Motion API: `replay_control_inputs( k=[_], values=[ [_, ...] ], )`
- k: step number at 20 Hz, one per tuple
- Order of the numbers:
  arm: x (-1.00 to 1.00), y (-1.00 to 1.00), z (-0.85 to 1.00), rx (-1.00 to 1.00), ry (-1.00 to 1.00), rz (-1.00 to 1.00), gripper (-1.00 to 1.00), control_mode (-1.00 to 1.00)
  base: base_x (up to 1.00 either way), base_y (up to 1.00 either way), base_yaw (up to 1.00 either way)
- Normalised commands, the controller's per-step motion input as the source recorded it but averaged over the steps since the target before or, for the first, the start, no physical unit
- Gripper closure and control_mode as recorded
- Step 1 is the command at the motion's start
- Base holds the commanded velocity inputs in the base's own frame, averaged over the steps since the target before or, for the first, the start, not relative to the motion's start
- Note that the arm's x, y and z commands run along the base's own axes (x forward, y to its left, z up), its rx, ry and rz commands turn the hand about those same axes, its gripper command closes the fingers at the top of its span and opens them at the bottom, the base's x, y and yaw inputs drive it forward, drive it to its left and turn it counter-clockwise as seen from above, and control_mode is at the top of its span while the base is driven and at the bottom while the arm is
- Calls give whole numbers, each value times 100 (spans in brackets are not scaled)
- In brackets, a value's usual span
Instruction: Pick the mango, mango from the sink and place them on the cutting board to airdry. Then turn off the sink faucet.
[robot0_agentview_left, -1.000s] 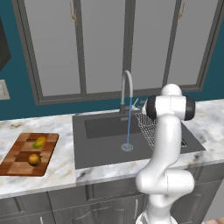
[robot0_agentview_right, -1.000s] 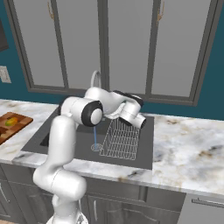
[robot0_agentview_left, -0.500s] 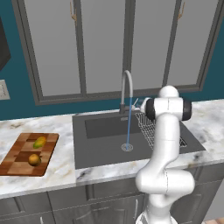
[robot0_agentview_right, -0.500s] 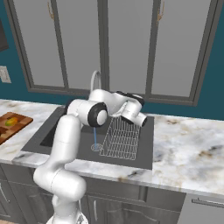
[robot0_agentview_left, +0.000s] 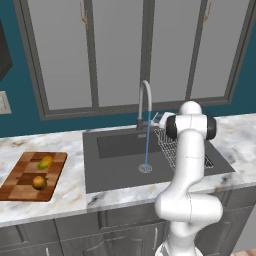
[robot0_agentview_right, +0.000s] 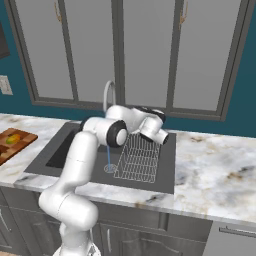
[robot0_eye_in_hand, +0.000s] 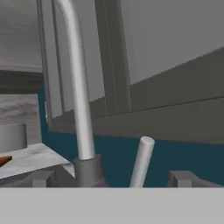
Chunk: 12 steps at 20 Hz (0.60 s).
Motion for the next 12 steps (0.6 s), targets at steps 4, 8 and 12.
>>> replay_control_inputs(
  k=[4, 8, 12],
  values=[
    [21, 0, -20, 1, 0, 0, -100, -100, 0, 0, 0],
    [31, 0, -13, 1, 0, 0, -100, -100, 0, 0, 0],
    [33, 0, -9, 1, 0, 0, -100, -100, 0, 0, 0]
  ],
)
